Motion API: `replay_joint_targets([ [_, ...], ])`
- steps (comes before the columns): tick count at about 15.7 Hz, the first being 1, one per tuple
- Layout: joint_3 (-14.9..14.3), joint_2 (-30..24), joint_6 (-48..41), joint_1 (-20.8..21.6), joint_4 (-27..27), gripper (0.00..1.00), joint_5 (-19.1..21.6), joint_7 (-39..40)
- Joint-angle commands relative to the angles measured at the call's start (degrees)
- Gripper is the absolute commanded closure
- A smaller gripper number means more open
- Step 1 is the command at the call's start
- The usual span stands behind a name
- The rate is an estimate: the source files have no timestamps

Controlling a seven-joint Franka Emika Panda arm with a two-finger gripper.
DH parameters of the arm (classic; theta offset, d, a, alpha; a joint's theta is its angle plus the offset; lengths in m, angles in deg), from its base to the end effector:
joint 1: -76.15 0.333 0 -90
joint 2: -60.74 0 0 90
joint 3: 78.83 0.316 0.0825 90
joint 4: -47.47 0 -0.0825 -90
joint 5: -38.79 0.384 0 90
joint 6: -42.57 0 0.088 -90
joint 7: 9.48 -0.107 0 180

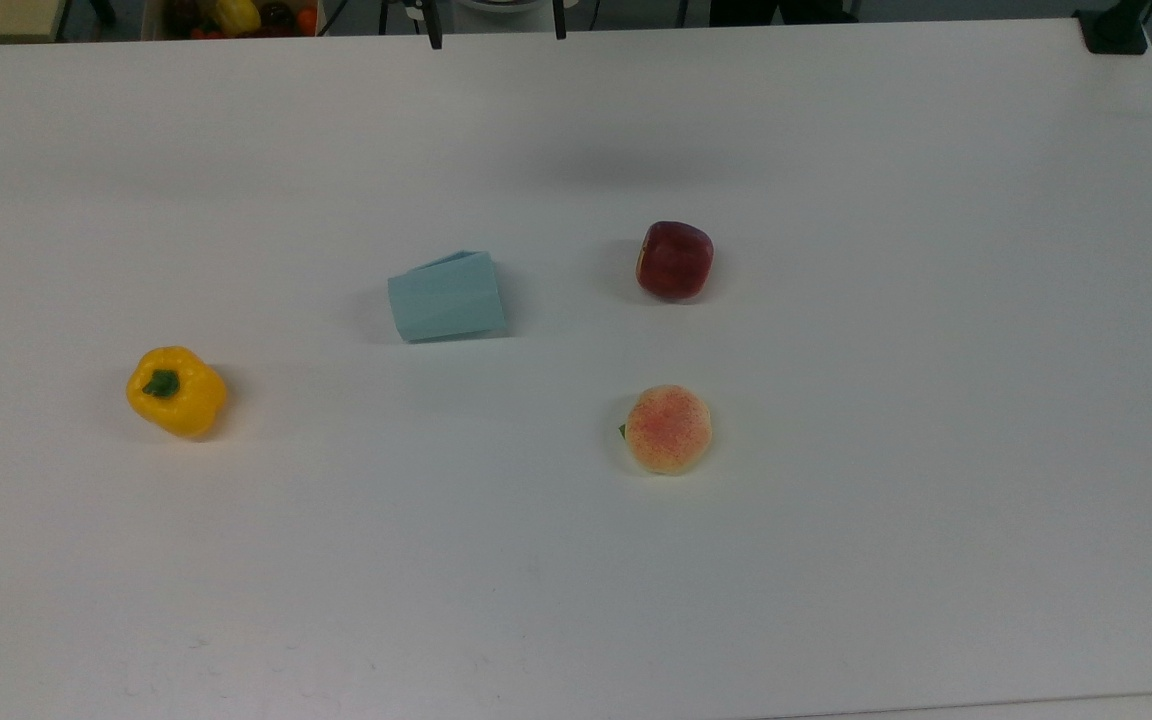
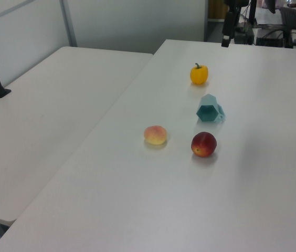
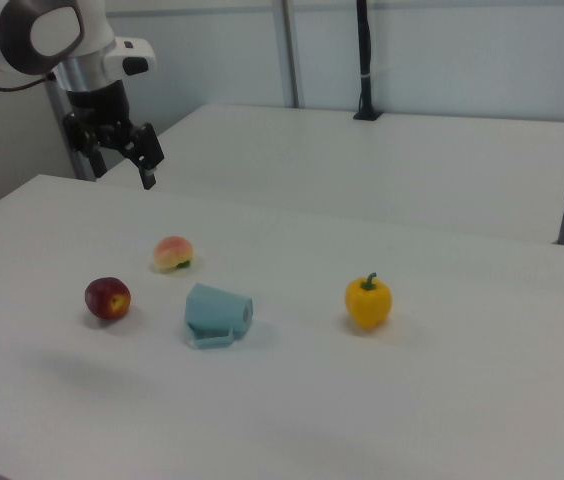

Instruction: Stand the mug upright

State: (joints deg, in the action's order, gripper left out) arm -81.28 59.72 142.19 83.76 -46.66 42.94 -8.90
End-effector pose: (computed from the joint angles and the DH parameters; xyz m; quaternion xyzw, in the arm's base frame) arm 0.5615 0.0571 0.6159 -0.9967 -0.0459 -0.0552 0.0386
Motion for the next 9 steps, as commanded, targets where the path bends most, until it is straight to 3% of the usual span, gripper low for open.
replay_joint_targets([
  [1, -0.62, -0.65, 1.53, -0.14, -1.32, 0.00, -0.46, 1.27],
  [4, -0.45, -0.39, 8.46, 0.20, -4.91, 0.00, -2.74, 1.36],
  [8, 0.34, 2.86, 12.25, 1.52, -5.89, 0.00, -6.70, 0.75],
  [9, 0.34, 4.26, 12.87, 3.18, -6.24, 0.00, -9.57, 1.00],
])
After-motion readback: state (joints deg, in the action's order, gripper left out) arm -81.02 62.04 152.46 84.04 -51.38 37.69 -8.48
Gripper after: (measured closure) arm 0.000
